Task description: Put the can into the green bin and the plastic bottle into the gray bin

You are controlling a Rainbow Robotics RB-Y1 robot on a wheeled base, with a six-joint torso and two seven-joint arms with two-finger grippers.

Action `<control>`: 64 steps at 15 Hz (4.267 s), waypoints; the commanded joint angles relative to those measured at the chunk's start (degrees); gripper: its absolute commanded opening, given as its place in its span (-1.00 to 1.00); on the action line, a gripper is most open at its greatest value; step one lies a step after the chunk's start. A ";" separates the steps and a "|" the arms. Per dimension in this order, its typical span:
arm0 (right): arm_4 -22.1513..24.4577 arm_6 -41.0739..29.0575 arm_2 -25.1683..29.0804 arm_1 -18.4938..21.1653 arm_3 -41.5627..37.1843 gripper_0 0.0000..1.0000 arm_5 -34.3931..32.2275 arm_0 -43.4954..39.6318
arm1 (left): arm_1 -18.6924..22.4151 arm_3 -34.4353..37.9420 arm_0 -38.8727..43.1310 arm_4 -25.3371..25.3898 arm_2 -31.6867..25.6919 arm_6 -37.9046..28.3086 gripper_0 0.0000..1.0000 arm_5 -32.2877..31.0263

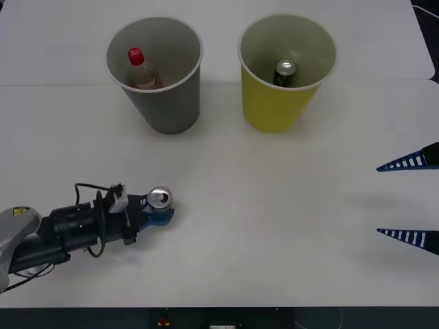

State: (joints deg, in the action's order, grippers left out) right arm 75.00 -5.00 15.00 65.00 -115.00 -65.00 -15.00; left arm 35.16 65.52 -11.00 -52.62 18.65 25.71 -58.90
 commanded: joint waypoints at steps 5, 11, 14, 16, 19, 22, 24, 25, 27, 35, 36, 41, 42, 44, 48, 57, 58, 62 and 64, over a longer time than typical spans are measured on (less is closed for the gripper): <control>0.00 0.00 0.00 0.00 0.00 1.00 0.00 0.00 | 2.63 5.23 0.01 -2.31 0.07 -10.68 -1.00 -1.57; 0.00 0.00 0.00 0.00 0.00 1.00 0.00 0.00 | 3.69 15.52 1.15 -9.61 -0.19 -27.82 -1.00 -0.86; 0.00 0.00 0.00 0.00 0.00 1.00 0.00 0.00 | 5.09 25.53 3.44 -14.53 -0.46 -39.69 -1.00 2.83; 0.00 0.00 0.00 0.00 0.00 1.00 0.00 0.00 | 6.24 34.41 5.20 -21.12 -0.46 -50.41 -1.00 7.75; 0.00 0.00 0.00 0.00 0.00 1.00 0.00 0.00 | 6.50 43.46 5.37 -30.17 -0.46 -66.93 -1.00 10.47; 0.00 0.00 0.00 0.00 0.00 1.00 0.00 0.00 | 6.50 53.66 3.35 -43.27 -0.28 -88.38 -1.00 11.26; 0.00 0.00 0.00 0.00 0.00 1.00 0.00 0.00 | 6.76 58.23 0.98 -49.60 0.86 -100.51 -1.00 11.18; 0.00 0.00 0.00 0.00 0.00 1.00 0.00 0.00 | 6.85 59.46 -0.43 -51.71 1.39 -104.73 -1.00 11.18; 0.00 0.00 0.00 0.00 0.00 1.00 0.00 0.00 | 6.76 60.43 -4.56 -53.82 1.65 -110.70 -1.00 9.95; 0.00 0.00 0.00 0.00 0.00 1.00 0.00 0.00 | 2.98 52.60 -22.49 -53.73 -1.25 -111.41 -1.00 0.54; 0.00 0.00 0.00 0.00 0.00 1.00 0.00 0.00 | 1.58 51.55 -24.51 -54.08 -2.74 -111.41 -1.00 -2.53; 0.00 0.00 0.00 0.00 0.00 1.00 0.00 0.00 | -1.85 46.10 -34.27 -58.12 -5.47 -111.41 -1.00 -8.51; 0.00 0.00 0.00 0.00 0.00 1.00 0.00 0.00 | -2.64 44.34 -35.85 -57.86 -5.47 -111.41 -1.00 -8.51; 0.00 0.00 0.00 0.00 0.00 1.00 0.00 0.00 | -4.66 39.86 -39.45 -57.95 -5.20 -111.41 -1.00 -8.51; 0.00 0.00 0.00 0.00 0.00 1.00 0.00 0.00 | -6.95 33.88 -45.08 -61.90 -2.13 -111.41 -1.00 -8.34; 0.00 0.00 0.00 0.00 0.00 1.00 0.00 0.00 | -14.33 14.90 -54.39 -66.82 4.82 -109.56 -1.00 1.07; 0.00 0.00 0.00 0.00 0.00 1.00 0.00 0.00 | -15.12 12.88 -55.27 -67.26 5.69 -109.30 -1.00 2.39; 0.00 0.00 0.00 0.00 0.00 1.00 0.00 0.00 | -18.02 4.09 -58.44 -69.11 10.44 -109.21 -1.00 10.21; 0.00 0.00 0.00 0.00 0.00 1.00 0.00 0.00 | -18.81 1.72 -59.14 -69.64 10.79 -107.72 -1.00 11.44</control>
State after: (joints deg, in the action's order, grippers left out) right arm 75.00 -5.00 15.00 65.00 -115.00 -65.00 -15.00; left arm 16.61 68.03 -69.97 -122.01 29.39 -82.67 -47.82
